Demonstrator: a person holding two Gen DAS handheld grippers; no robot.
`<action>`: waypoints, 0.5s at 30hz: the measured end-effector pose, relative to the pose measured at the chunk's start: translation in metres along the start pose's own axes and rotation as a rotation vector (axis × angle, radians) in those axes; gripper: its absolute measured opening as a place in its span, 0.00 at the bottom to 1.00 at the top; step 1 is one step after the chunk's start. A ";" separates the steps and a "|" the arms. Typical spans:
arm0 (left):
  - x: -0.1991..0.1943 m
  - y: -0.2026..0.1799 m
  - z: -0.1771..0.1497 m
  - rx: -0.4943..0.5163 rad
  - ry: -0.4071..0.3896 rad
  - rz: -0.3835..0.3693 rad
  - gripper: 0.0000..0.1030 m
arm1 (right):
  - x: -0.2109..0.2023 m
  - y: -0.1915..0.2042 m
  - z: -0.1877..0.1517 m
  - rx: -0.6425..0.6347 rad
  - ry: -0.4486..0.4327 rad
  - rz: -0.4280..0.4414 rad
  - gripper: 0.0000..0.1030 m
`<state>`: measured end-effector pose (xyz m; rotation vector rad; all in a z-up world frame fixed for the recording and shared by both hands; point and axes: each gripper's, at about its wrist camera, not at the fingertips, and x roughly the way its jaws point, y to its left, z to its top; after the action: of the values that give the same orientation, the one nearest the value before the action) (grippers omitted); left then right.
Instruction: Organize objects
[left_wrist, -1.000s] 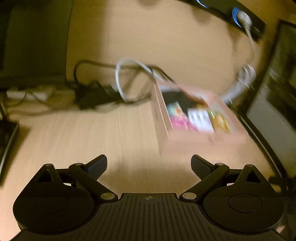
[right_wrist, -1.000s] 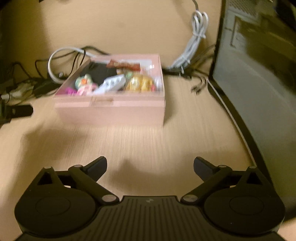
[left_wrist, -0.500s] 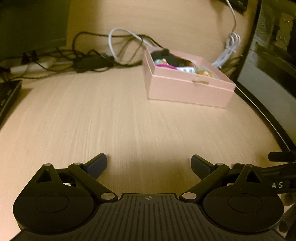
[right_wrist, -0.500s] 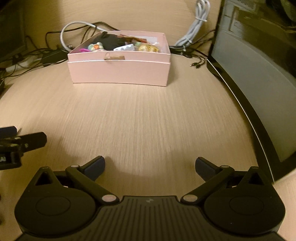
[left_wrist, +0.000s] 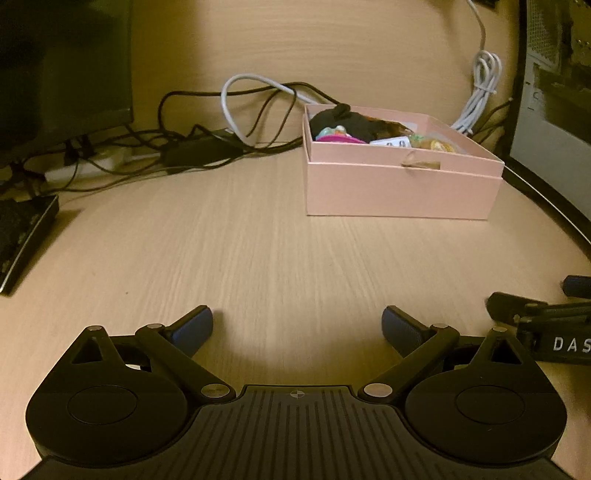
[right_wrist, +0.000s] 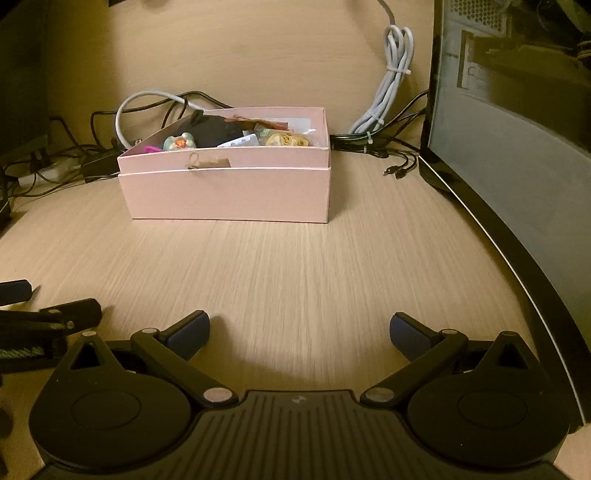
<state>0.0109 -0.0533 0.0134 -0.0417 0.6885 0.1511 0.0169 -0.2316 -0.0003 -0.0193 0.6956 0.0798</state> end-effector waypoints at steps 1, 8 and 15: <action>0.001 -0.001 0.001 0.000 0.000 0.003 0.98 | 0.001 0.000 0.001 -0.003 0.000 0.004 1.00; 0.004 -0.002 0.003 0.007 0.001 -0.010 0.98 | 0.003 0.000 0.002 -0.005 0.000 0.006 1.00; 0.004 -0.001 0.003 0.006 0.000 -0.014 0.98 | 0.003 0.000 0.002 -0.005 0.001 0.006 1.00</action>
<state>0.0160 -0.0537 0.0128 -0.0410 0.6890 0.1353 0.0204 -0.2314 -0.0007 -0.0218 0.6963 0.0875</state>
